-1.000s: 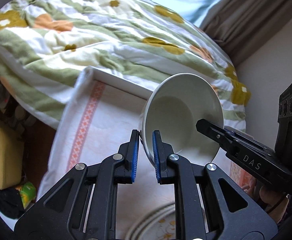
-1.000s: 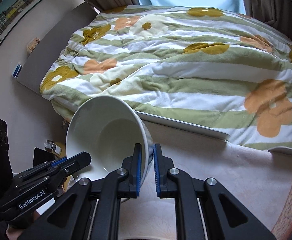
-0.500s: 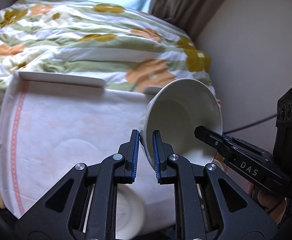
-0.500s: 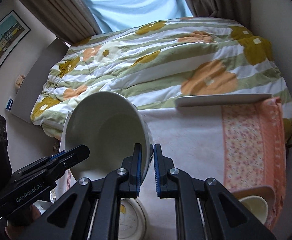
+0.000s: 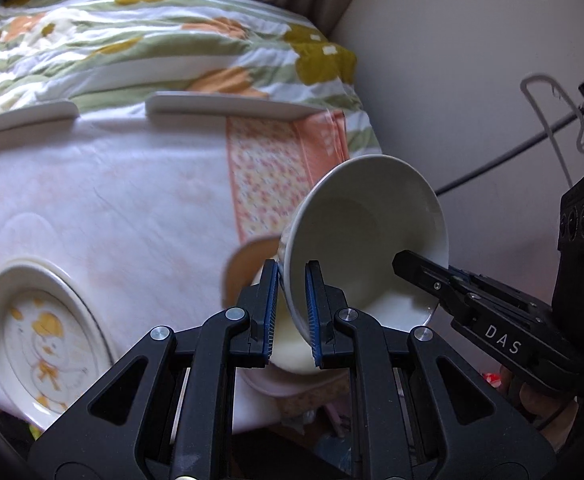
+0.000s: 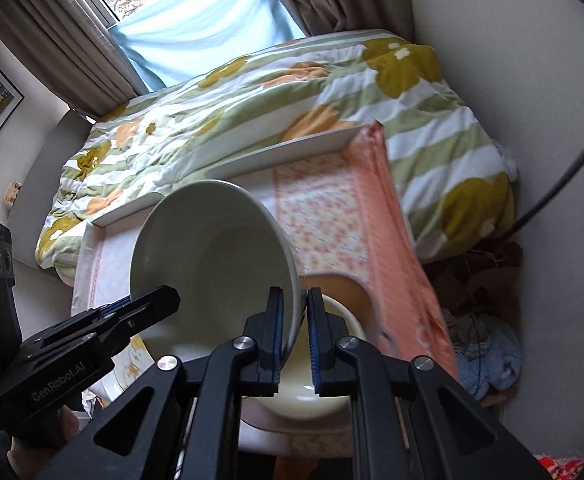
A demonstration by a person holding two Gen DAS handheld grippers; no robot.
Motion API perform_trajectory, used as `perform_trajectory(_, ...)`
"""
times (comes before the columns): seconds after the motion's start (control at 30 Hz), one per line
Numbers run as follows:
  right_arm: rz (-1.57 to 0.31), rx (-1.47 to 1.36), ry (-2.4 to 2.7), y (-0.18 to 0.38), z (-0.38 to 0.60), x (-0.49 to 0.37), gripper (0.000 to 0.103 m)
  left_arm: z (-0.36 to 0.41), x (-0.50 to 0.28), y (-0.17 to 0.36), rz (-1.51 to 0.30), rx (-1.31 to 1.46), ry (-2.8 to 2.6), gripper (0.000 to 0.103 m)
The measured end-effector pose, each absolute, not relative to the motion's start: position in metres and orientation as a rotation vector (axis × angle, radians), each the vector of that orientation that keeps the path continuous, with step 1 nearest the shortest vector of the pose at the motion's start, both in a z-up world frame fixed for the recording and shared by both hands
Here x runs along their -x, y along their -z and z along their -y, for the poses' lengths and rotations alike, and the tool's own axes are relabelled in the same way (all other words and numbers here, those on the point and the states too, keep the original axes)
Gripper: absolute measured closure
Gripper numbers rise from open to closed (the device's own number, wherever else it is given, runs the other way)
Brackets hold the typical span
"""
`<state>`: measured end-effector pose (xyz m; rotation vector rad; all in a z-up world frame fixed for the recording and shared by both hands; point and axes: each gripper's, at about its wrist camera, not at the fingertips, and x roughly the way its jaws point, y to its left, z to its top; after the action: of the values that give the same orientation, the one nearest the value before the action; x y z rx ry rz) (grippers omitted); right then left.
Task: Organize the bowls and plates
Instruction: 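Lift the white bowl with both grippers, lower it into the cream bowl, open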
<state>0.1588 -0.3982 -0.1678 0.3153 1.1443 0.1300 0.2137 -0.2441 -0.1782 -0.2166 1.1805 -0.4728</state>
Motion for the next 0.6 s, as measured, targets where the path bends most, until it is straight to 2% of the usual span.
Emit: perform_trajectory(0.6, -1.249, -0.333, -0.147, 0.23, 0.413, -0.142, 0.092, 0.26, -0.203, 0.243, -1.327, 0.118, 0.41, 0.091)
